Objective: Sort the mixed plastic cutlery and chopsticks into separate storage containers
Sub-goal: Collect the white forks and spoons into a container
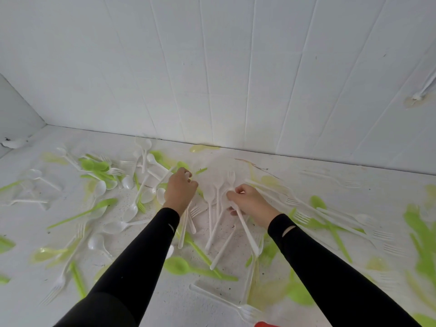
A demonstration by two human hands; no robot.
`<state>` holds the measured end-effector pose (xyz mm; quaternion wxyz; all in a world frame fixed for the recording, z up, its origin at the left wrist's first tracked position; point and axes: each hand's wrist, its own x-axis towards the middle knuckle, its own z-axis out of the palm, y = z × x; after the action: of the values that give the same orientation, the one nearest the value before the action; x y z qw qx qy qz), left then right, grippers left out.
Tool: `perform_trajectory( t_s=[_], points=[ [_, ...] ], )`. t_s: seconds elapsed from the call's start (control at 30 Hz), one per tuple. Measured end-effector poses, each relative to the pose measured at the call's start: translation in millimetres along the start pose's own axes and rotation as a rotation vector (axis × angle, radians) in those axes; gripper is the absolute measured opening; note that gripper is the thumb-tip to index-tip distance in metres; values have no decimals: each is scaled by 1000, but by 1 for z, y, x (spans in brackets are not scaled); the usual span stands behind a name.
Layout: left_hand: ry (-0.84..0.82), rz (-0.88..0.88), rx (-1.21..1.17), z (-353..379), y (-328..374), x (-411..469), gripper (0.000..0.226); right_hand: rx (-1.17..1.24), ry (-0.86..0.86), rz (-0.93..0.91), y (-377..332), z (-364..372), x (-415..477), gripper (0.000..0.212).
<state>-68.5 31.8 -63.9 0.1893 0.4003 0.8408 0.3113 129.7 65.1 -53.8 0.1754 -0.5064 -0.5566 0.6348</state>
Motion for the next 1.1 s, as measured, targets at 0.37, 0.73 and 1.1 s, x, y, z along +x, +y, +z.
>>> perform_trajectory(
  t_s=[0.37,0.73,1.1],
  points=[
    [-202,154,306,22,4,-15,36,-437,69,-28,7,37,4,25],
    [21,38,-222,3,6,-22,33,-613,186,-57,6,54,1,51],
    [-46,-45,-575,-38,1,-40,32,-411,118,-16,-7,37,-20,16]
  ],
)
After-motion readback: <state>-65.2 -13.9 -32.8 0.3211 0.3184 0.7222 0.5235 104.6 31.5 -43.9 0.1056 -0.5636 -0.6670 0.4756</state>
